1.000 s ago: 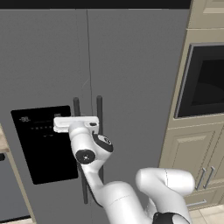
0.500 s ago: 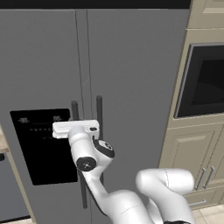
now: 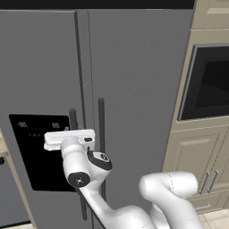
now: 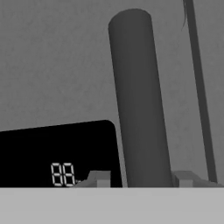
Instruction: Open the freezer door, pick up the ice cube tray from the freezer, and place it on the dining counter.
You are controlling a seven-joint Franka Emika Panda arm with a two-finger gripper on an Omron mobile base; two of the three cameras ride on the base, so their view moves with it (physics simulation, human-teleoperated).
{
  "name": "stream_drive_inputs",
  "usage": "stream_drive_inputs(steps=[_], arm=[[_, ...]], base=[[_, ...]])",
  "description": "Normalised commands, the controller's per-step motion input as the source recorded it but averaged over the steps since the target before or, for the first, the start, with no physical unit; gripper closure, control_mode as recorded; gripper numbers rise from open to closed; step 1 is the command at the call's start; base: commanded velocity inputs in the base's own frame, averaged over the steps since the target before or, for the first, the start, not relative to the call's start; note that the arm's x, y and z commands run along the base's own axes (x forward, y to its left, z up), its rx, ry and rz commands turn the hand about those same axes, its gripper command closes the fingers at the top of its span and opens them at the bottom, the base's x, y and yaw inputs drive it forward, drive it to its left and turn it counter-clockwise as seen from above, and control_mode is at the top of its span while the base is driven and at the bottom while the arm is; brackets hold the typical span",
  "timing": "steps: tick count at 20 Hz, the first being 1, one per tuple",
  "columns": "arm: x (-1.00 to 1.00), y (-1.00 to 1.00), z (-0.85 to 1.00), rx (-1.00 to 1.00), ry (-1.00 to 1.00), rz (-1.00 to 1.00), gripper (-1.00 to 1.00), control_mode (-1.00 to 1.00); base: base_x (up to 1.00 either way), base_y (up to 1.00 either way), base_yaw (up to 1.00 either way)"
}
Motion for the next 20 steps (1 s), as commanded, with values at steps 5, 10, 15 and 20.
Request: stream_drive_inputs(steps=[5, 10, 15, 20], arm=[[-0.31, 0.75, 0.00, -0.01, 0.00, -0.01, 1.00, -1.00], [-0.22, 0.72, 0.00, -0.01, 0.00, -0.03, 1.00, -1.00], [-0.17, 0.75, 0.00, 0.00, 0.00, -0.06, 1.00, -1.00], [-0.34, 0.78, 0.00, 0.00, 0.00, -0.08, 1.00, -1.00]], base=[[0.00, 0.00, 0.00], [0.00, 0.00, 0.00], [0.00, 0.00, 0.00], [0.00, 0.00, 0.00]])
